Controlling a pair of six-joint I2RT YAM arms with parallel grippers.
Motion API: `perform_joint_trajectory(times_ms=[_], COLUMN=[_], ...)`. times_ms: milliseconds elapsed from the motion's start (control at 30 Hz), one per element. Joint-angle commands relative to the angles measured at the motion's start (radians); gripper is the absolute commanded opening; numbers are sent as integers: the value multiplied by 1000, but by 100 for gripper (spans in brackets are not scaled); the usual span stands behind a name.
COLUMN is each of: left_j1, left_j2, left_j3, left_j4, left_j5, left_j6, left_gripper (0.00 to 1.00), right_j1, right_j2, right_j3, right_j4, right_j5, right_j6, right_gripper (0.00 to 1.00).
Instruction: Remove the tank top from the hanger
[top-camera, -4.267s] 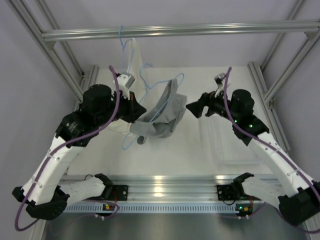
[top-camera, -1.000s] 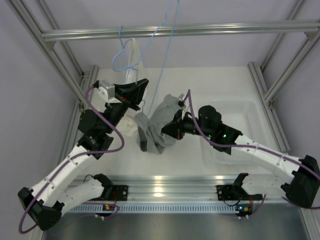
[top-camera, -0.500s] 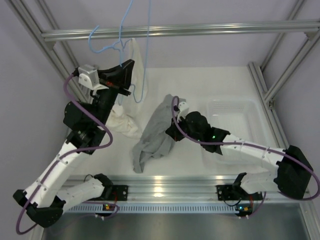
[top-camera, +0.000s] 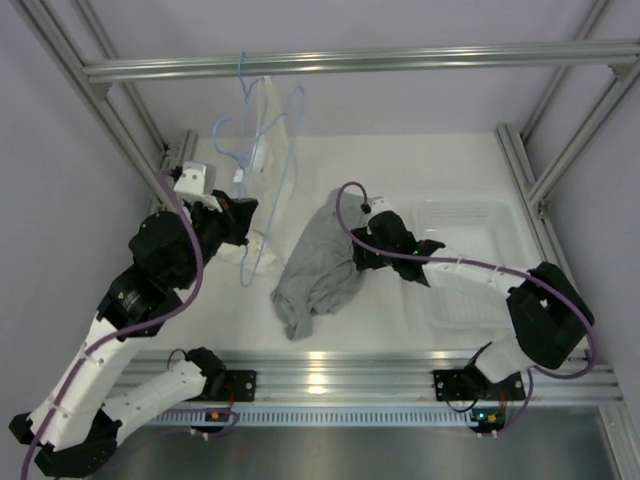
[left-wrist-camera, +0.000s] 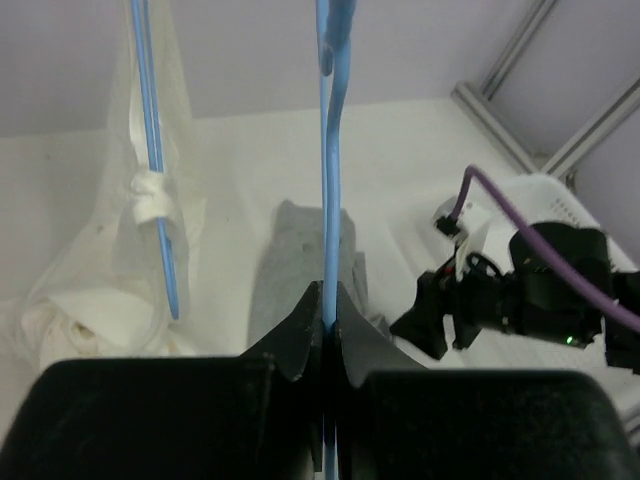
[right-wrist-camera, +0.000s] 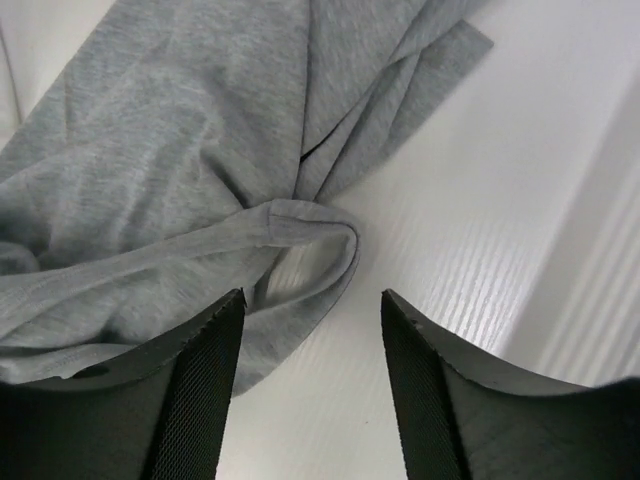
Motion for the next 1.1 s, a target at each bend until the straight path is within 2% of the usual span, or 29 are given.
perform_joint_trajectory(times_ms=[0,67,100,200,300,500,633,833,1067], left_j1=[-2,-2,-2,-3,-2,-3,-2,23,89], left_j2=[72,118,132,184,269,581,724,923,1040], left_j3=[103,145,179,225,301,634,794,1039,1136], left_j4=[-235,-306,-318,-346,-346,-373,-381,-473,-499], left_j5=[30,61,85,69,31,-156,-167,-200,-178], left_j6=[-46,-49,-57,-83,-75,-22,5,8,-29], left_gripper=[0,0,0,0,0,0,0,0,0], right_j1=[1,3,3,1,1,0,-2,-8,-8], right_j2=[-103,-189,-239,-310,-391,-519,-597,-625,-606], right_j3=[64,67,73,91,98,119,95,79,85], right_j4=[-13,-41,-61,-119,-165,-237,-288,-297,-294], right_j5=[41,62,70,104,128,127,180,181,153], right_j6=[0,-12,-25,-48,-60,-60,-68,-74,-79], right_gripper=[62,67,80,84,99,99,99,99,99])
